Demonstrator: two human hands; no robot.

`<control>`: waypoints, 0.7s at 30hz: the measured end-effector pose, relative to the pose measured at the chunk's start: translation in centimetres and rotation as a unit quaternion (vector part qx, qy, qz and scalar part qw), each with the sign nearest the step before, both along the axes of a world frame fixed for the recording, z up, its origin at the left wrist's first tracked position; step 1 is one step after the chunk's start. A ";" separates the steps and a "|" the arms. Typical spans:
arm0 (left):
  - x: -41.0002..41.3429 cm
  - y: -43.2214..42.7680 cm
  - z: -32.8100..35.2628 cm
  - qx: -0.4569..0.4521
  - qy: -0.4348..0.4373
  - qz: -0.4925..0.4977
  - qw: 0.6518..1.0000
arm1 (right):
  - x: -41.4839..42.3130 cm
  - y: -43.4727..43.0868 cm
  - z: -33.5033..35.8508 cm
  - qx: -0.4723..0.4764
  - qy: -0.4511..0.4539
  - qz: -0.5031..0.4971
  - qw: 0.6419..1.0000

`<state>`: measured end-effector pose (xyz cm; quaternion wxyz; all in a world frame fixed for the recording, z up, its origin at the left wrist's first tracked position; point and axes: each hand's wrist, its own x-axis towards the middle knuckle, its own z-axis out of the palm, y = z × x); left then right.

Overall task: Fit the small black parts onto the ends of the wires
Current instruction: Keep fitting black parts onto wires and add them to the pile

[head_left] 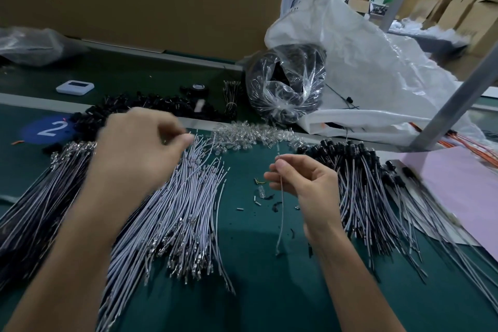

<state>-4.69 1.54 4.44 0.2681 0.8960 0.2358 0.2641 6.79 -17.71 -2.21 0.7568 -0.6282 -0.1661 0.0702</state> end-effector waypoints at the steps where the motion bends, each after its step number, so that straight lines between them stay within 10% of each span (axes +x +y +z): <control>1: 0.3 -1.6 0.3 -0.045 -0.033 -0.052 0.997 | -0.1 0.0 0.1 0.015 0.003 -0.004 1.000; 12: 5.8 -10.2 -6.3 -0.416 -0.104 -0.156 0.890 | -0.1 -0.3 0.5 0.081 0.041 -0.052 0.995; 21: 5.9 -10.0 -6.8 -0.485 -0.139 -0.160 0.849 | -0.3 0.3 0.3 0.065 0.051 -0.030 0.996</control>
